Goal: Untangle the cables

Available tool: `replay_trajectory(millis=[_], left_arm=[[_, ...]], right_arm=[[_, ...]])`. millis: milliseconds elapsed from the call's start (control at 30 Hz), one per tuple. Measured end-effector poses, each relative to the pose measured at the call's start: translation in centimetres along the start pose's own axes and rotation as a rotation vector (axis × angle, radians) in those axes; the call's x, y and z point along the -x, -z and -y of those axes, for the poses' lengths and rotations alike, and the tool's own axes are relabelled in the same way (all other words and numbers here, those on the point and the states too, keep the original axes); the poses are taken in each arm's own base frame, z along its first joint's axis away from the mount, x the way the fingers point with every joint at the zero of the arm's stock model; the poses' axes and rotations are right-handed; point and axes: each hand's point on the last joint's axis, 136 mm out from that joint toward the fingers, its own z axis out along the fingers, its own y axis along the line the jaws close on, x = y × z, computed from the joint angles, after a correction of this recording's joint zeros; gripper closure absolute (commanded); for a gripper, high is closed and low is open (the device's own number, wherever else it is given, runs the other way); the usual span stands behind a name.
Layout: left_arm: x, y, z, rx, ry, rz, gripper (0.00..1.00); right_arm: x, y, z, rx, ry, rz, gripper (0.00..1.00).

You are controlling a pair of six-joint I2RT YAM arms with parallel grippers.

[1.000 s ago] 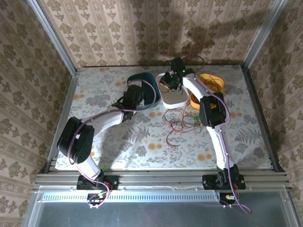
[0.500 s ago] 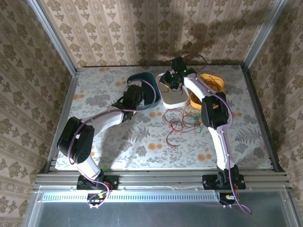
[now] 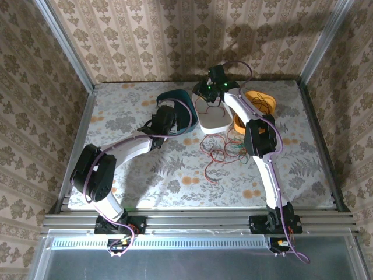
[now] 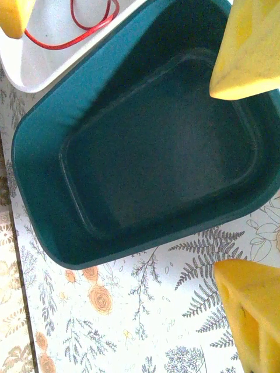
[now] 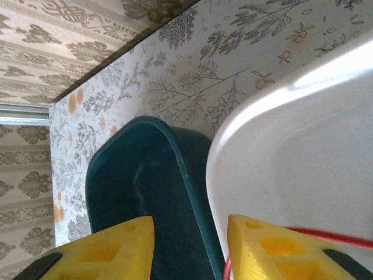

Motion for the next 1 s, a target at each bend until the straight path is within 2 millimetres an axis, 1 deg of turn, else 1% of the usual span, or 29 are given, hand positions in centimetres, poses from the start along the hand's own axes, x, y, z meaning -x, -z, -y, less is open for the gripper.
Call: replay_trajectory(millis=[167,267,400,567,800,900,1000], left_arm=[[-0.1,0.0,0.0,0.001,-0.001,-0.003,0.26],[-0.1,0.0,0.0,0.0,-0.001,-0.003,0.26],[-0.1,0.0,0.0,0.001,0.0,-0.003,0.26],[-0.1,0.0,0.0,0.001,0.0,-0.003,0.26],[-0.1,0.0,0.0,0.001,0.0,-0.003,0.26],[-0.1,0.0,0.0,0.001,0.0,-0.003,0.26],[-0.1,0.0,0.0,0.001,-0.002,-0.006,0.26]], right_arm=[[-1.1,-0.9,1.6,-0.036,-0.022,-0.034,0.62],[-1.5,-1.1,2.2,-0.049,-0.027,-0.046,0.62],[-1.8,-1.2,2.5,-0.057,-0.022,-0.053,0.61],[-2.9,-1.1,3.6,-0.083,-0.027,-0.078,0.61],[-2.7,-1.0,3.4,-0.077,-0.029,-0.073,0.62],[-1.8,-1.0,2.3,-0.054,-0.025,-0.051,0.67],[-0.8,-1.1,1.3,-0.028,-0.029,-0.026,0.85]])
